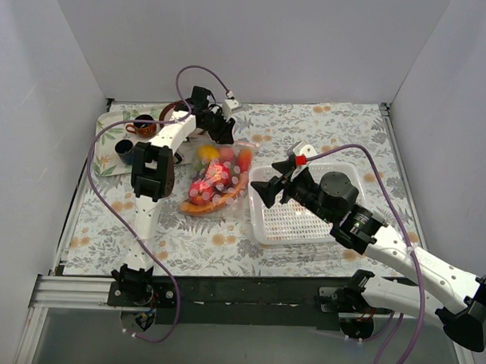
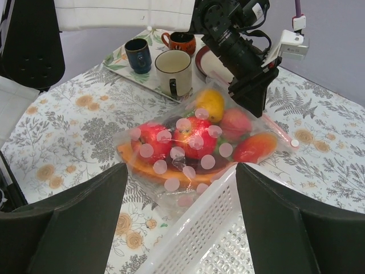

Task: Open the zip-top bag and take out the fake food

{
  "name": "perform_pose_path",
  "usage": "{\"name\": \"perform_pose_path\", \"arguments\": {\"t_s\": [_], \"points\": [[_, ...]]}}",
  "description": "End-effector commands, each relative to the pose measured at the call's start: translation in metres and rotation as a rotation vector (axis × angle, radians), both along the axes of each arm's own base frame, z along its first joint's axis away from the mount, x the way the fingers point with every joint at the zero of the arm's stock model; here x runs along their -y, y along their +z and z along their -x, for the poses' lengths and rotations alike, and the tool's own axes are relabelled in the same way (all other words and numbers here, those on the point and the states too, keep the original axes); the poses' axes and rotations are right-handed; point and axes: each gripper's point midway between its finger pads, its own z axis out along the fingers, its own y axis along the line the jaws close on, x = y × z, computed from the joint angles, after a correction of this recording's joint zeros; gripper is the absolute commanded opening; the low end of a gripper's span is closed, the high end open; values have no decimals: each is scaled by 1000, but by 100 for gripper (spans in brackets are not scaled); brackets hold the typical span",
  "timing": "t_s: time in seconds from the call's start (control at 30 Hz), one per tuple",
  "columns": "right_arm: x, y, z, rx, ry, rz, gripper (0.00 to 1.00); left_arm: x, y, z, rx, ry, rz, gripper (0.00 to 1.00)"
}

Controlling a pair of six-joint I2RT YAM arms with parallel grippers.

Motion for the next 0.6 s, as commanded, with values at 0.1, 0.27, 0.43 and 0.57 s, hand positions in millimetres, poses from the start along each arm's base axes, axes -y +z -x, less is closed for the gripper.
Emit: {"name": "perform_pose_path", "arguments": {"t_s": [0.1, 0.27, 0.43, 0.57], "points": [[9, 37, -4, 66, -43, -56, 85, -2, 21, 11, 4, -46, 10, 6], [10, 37, -3, 66, -43, -58, 85, 2, 44, 16, 28, -82, 33, 0], [11, 35, -2, 63, -46, -59, 85, 8, 88, 27, 60, -111, 97, 0], [14, 35, -2, 66, -54, -58, 85, 11, 112, 39, 61, -138, 135, 0]]}}
